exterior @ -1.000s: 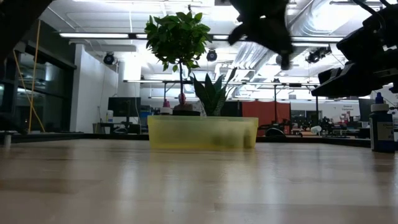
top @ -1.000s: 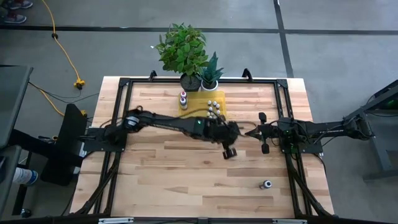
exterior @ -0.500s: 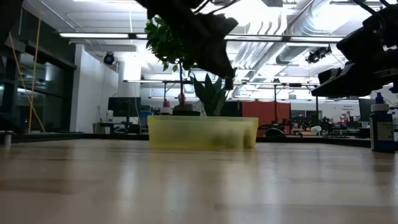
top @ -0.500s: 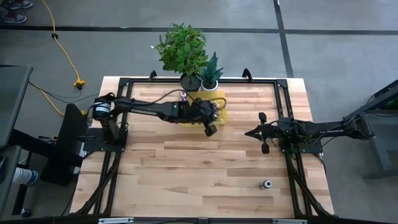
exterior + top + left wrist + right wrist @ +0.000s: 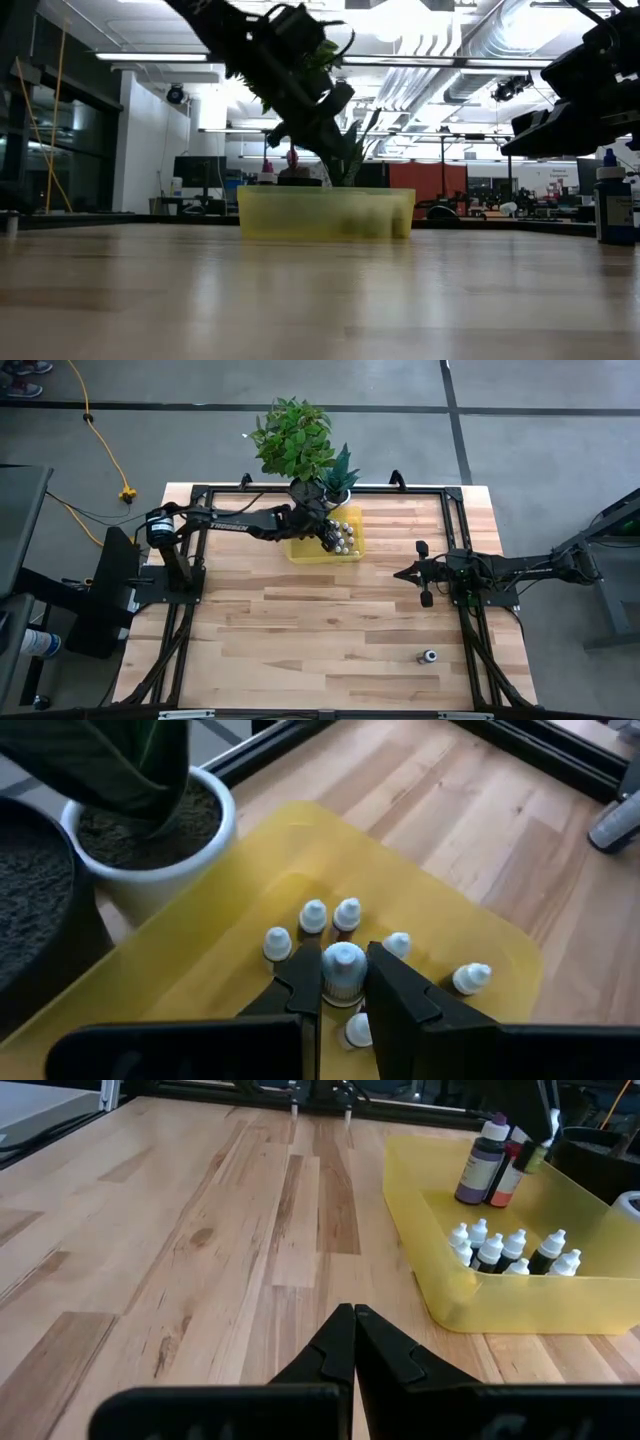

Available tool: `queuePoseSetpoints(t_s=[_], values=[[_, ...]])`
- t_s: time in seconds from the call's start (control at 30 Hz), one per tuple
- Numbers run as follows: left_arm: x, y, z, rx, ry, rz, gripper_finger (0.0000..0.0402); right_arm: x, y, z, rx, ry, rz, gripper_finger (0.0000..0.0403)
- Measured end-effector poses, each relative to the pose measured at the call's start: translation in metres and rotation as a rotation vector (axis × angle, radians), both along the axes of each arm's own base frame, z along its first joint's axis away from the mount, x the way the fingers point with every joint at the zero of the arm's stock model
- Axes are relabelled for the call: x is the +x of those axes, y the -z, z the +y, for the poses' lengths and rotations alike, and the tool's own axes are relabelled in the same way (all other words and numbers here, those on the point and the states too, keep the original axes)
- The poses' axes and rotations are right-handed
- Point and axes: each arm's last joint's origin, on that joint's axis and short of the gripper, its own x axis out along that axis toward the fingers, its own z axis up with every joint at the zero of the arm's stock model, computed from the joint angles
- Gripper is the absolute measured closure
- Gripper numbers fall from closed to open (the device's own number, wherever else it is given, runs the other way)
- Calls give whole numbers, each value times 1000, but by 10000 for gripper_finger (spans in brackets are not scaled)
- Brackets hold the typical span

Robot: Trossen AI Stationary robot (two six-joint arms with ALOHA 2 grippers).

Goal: Pick & Place food coloring
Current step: Put the small green food coloring bottle into the yellow bin

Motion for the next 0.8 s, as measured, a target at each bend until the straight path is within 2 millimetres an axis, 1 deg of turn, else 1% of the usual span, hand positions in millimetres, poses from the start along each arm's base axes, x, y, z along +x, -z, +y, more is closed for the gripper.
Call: queuePoseSetpoints(t_s=[0.2, 0.4, 0.57, 0.63, 0.8], values=[[-8, 15, 11, -10, -9, -27, 364, 0, 0, 0, 0, 0, 0, 402], [-15, 27, 13, -26, 2, -27, 364, 0, 0, 0, 0, 0, -1, 402], [-10, 45, 16, -34, 21, -19, 364, 0, 0, 0, 0, 0, -2, 402], [-6, 49, 16, -42, 47, -48, 364, 0, 0, 0, 0, 0, -2, 402], [-1, 59, 17, -51, 62, -53, 364, 0, 0, 0, 0, -1, 0, 402]])
